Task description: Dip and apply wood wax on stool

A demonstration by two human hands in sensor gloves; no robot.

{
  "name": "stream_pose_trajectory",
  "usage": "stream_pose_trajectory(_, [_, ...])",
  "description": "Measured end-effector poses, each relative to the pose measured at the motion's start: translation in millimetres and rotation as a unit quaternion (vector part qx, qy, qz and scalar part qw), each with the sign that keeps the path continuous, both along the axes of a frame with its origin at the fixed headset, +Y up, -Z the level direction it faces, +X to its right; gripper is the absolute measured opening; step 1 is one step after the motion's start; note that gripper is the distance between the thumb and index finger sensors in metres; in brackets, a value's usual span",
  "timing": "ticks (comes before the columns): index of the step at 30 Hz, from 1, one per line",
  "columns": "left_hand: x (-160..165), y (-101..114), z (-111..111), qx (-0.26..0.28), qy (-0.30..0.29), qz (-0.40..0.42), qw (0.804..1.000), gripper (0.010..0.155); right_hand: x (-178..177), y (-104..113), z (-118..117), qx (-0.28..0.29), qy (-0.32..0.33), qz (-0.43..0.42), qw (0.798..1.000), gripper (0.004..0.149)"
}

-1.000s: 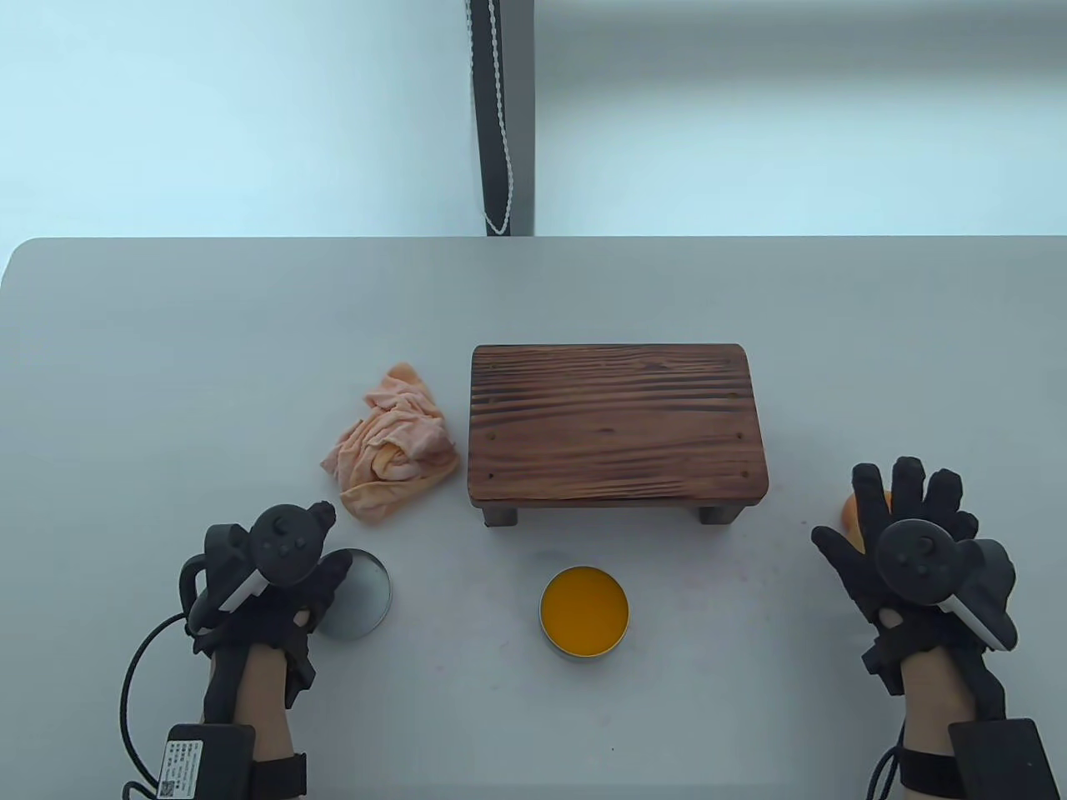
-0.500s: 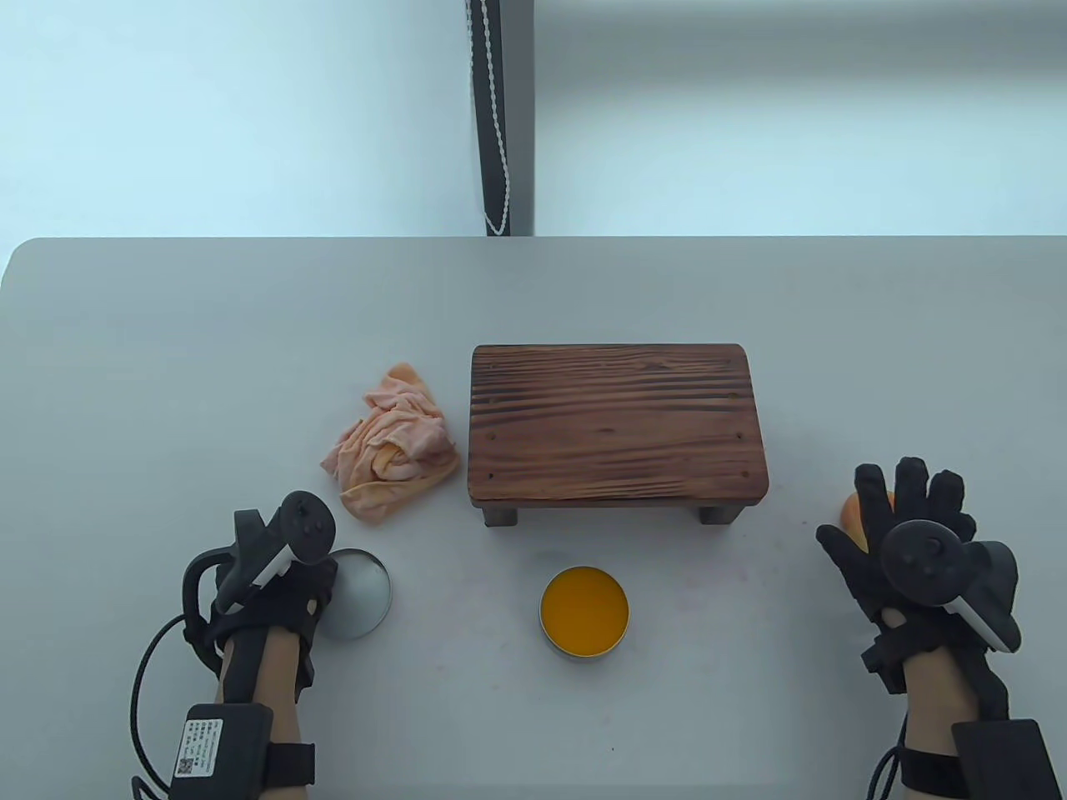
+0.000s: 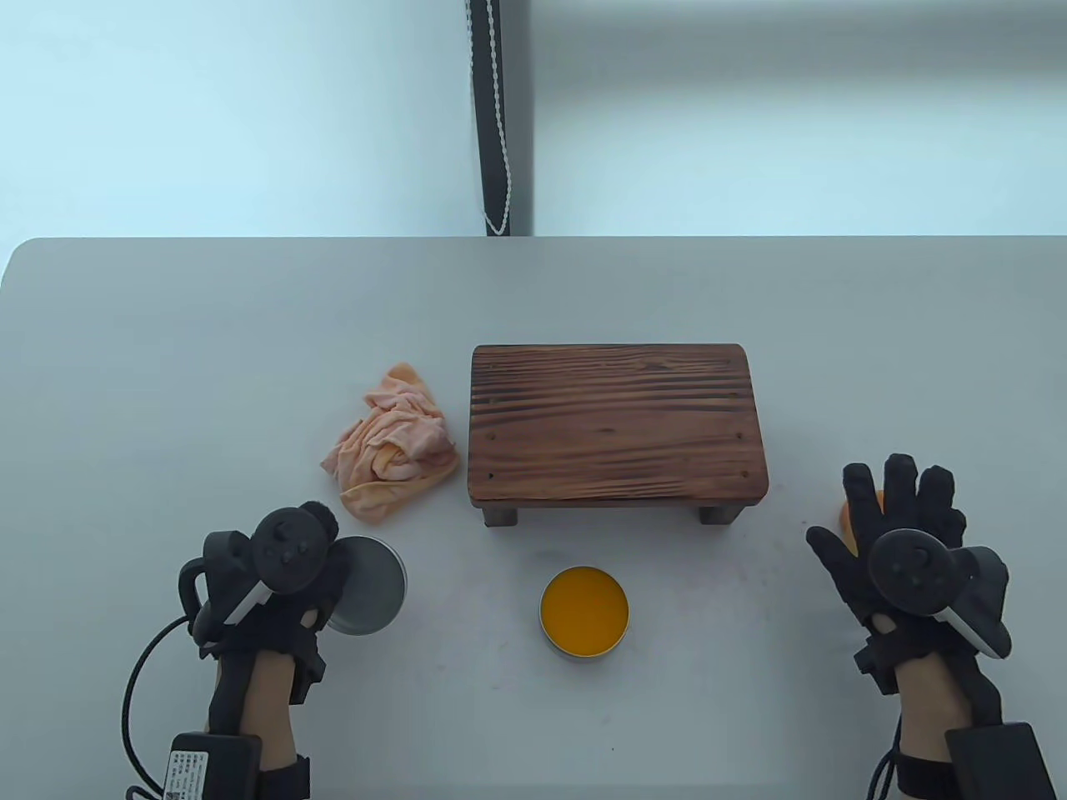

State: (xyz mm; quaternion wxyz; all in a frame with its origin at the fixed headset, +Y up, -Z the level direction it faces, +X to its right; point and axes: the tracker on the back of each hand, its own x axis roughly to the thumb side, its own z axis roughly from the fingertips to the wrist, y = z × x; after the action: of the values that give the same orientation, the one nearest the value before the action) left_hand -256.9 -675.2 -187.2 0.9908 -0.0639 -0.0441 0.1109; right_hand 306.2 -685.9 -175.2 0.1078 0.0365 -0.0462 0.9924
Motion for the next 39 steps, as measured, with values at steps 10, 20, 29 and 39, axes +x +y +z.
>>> stream_pose_trajectory(10, [82, 19, 22, 0.057, -0.15, 0.055, 0.985, 0.054, -41, 26, 22, 0.075, 0.11, 0.009, 0.991, 0.081])
stream_pose_trajectory(20, [153, 15, 27, 0.118, -0.184, 0.018, 0.976, 0.049, -136, 5, 35, -0.06, 0.298, 0.038, 0.952, 0.085])
stream_pose_trajectory(29, [185, -12, 30, 0.188, -0.196, -0.008, 0.963, 0.048, -178, -38, 23, -0.153, 0.279, 0.041, 0.947, 0.092])
stream_pose_trajectory(39, [193, -32, 24, 0.098, -0.304, 0.072, 0.945, 0.069, -188, -52, 22, -0.158, 0.258, 0.029, 0.953, 0.061])
